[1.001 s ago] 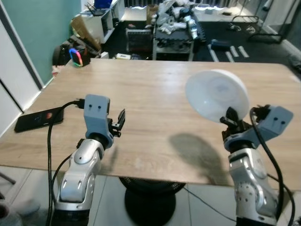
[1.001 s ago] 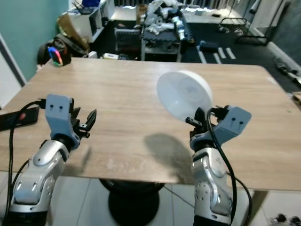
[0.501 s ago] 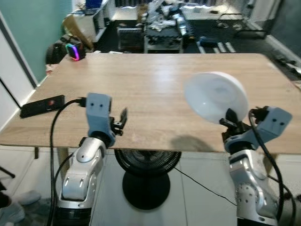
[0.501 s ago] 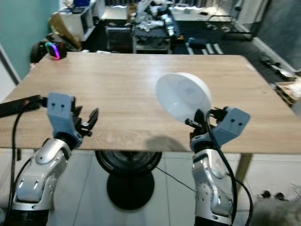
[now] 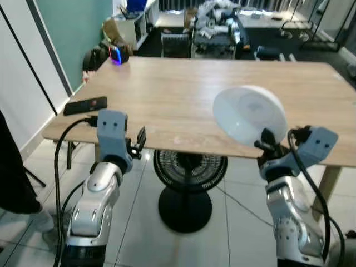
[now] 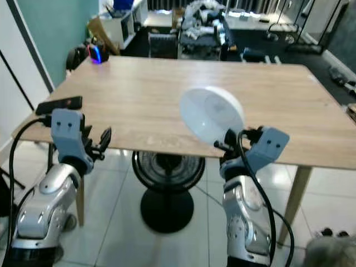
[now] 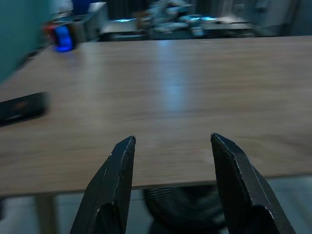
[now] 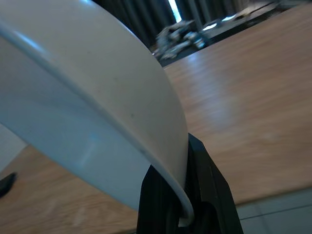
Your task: Setting the table
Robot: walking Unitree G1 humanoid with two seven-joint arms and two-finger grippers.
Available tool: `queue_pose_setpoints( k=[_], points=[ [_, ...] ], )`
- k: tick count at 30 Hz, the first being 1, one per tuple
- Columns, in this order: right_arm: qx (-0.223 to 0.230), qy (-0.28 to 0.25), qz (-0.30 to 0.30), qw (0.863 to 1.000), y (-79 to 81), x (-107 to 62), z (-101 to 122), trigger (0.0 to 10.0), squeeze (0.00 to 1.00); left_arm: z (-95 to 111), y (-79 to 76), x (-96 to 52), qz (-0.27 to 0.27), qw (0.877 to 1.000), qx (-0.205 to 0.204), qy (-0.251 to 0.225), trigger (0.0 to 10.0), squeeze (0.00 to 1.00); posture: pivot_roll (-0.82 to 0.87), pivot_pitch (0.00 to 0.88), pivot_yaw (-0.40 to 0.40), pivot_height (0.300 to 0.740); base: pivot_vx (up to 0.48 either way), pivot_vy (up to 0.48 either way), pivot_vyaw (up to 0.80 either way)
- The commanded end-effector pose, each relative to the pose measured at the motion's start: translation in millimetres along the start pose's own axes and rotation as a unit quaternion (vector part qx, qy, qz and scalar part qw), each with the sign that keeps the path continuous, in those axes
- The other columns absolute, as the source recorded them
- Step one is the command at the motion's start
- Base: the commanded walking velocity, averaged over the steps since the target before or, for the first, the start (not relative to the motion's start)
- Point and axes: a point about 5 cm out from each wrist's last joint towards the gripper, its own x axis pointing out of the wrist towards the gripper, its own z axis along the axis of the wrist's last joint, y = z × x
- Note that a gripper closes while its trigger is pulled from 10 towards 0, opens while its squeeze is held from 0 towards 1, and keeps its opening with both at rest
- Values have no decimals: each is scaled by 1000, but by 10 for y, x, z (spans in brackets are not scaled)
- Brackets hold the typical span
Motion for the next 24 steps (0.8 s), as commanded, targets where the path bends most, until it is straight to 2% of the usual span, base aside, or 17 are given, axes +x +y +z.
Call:
queue_pose_setpoints(
  k=[1,11,12,14,16,18,21,23,24],
  points=[
    [5,0,2,1000,10,1,-12,10000,0,-33,14,8,0,1000,-2,9,10000,0,-132,0,68,740,0,0,-800],
    [7,0,3,1000,4,4,-12,10000,0,-57,-20,32,-6,1000,-19,19,10000,0,-137,0,70,740,0,0,-800],
    [6,3,3,1000,-9,-2,-26,10000,0,-125,-57,27,-15,999,-29,38,10000,0,-137,0,71,740,0,0,-800],
    [5,4,4,1000,-14,-6,-33,10000,0,-159,-75,23,-20,998,-31,48,10000,0,-137,0,71,740,0,0,-800],
    [-4,16,10,1000,-35,-25,-82,10000,0,-286,-107,-4,-32,997,-14,75,10000,0,-138,0,71,740,0,0,-800],
    [-34,42,24,998,-86,-67,-200,10000,0,-467,-100,-50,-37,994,-9,105,10000,0,-137,0,71,740,0,0,-800],
    [-101,101,48,989,-250,-181,-469,10000,0,-836,-16,-176,-33,986,12,164,10000,0,-133,0,69,740,0,0,-800],
    [-121,150,56,980,-405,-288,-669,10000,0,-1101,82,-303,-23,978,29,207,10000,0,-130,0,65,740,0,0,-794],
    [-121,150,56,980,-405,-288,-669,10000,0,-1101,82,-303,-23,978,29,207,10000,0,-130,0,65,740,0,0,-788]
  ],
)
